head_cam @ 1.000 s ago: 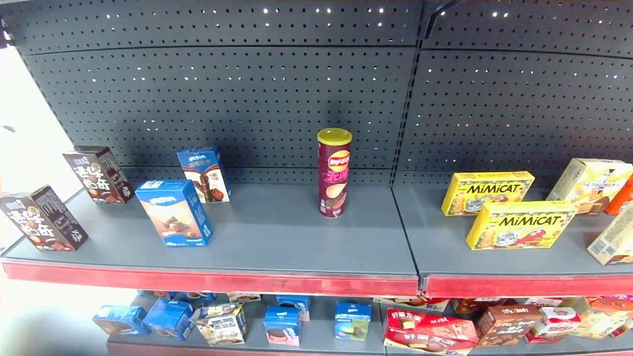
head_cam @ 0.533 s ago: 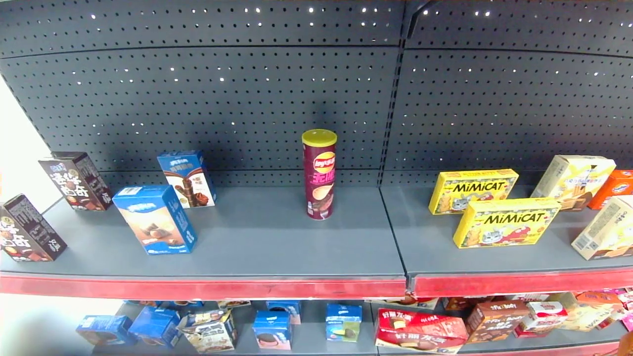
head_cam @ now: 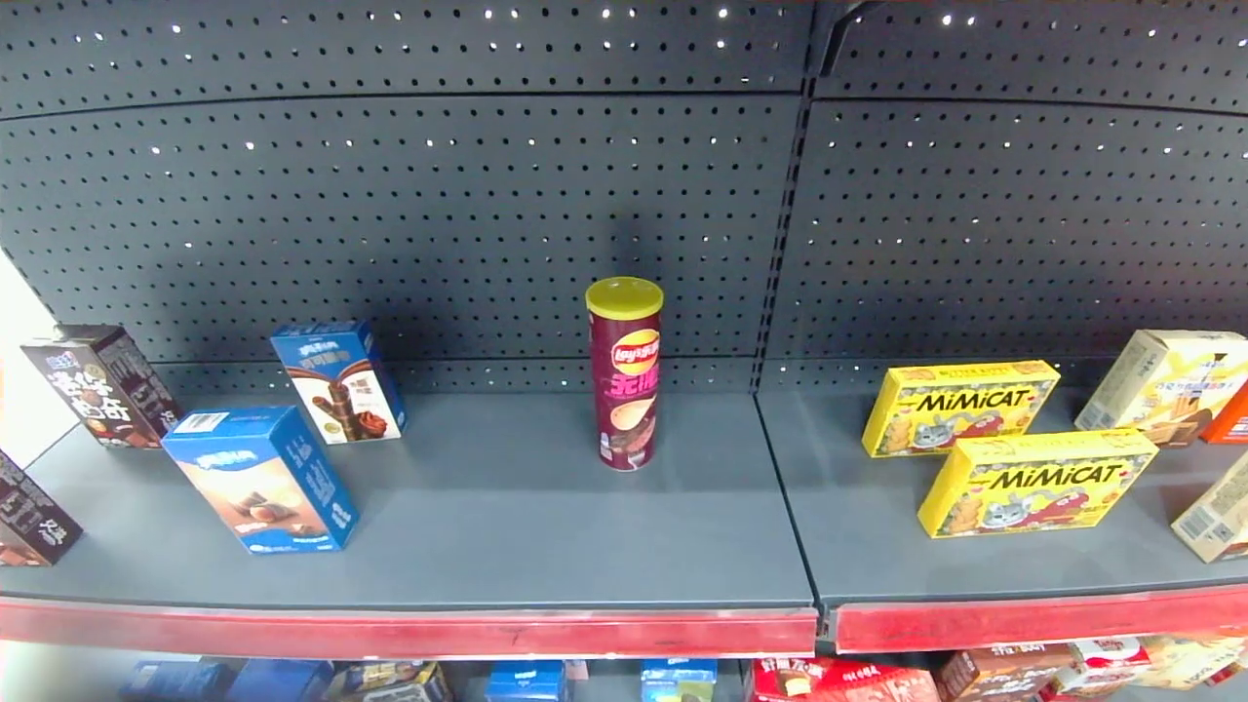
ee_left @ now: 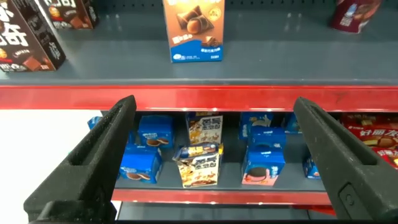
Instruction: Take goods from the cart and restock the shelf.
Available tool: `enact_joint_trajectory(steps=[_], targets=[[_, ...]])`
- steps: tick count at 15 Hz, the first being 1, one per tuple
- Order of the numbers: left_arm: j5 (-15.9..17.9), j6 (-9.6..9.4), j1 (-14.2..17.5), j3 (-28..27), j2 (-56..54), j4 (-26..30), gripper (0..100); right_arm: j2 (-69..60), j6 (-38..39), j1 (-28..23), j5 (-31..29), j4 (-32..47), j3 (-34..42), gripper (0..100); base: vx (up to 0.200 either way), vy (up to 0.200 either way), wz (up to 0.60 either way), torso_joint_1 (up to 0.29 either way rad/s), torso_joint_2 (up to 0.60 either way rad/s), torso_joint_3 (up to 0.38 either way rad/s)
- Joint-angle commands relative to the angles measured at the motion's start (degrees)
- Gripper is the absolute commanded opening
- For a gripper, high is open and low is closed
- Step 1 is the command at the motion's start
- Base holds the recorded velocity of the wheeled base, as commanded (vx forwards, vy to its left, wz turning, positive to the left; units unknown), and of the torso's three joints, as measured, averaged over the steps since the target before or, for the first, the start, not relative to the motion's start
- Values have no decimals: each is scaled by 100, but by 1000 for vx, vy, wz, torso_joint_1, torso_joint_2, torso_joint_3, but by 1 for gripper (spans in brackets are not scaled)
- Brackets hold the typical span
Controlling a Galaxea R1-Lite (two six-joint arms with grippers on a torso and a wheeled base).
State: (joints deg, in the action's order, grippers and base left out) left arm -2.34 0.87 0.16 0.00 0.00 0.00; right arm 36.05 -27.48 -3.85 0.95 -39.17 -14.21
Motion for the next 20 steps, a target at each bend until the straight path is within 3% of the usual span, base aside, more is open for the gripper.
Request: enact_joint_trajectory(steps=[1,11,15,20], targets=[[-3,1,2,0,0,0,100,8,-3,-1,2,-3,15,0,0,0,0,0,0,0],[-12,1,2,0,0,0,100,-19,32,-81,-86,-21,-205,0,0,0,0,0,0,0],[-3,1,2,0,0,0,100,-54,102,-72,-605,-3,-468,0,0,0,0,0,0,0],[-3,-7,2,0,0,0,100,-221,102,-98,-622,6,-433,0,80,0,0,0,2,2]])
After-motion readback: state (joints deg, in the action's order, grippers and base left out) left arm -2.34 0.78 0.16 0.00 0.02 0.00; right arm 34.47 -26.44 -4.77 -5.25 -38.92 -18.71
